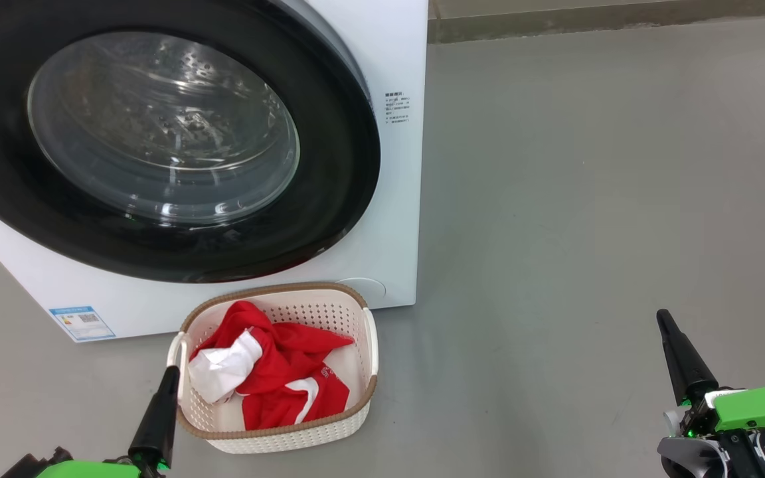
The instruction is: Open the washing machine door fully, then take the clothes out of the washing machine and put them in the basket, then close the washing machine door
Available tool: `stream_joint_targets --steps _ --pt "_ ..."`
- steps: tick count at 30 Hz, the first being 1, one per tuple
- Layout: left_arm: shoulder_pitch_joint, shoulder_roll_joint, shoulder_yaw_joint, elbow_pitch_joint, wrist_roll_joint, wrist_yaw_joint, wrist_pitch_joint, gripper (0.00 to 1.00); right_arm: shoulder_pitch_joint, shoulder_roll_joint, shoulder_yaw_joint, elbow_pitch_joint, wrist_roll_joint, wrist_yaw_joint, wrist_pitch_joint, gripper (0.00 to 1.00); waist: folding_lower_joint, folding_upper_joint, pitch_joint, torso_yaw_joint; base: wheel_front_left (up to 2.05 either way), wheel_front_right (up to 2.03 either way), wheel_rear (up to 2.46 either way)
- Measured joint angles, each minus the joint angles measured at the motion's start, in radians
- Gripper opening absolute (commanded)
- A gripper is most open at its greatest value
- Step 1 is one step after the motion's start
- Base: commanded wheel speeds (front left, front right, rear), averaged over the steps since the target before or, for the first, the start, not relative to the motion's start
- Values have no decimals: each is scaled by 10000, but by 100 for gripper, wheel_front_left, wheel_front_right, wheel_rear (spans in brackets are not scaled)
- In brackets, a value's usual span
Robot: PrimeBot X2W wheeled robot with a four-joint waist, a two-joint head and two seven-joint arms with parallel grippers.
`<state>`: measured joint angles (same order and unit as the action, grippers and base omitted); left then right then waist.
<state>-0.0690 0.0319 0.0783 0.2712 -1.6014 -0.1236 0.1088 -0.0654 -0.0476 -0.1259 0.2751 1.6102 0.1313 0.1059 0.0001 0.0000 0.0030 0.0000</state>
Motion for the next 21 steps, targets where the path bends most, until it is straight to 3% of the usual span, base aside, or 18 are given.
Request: stream_joint_targets --steps 21 --pt "0 0 2 0 0 0 0 0 0 6 -12 0 0 0 0 0 0 0 0 0 0 0 0"
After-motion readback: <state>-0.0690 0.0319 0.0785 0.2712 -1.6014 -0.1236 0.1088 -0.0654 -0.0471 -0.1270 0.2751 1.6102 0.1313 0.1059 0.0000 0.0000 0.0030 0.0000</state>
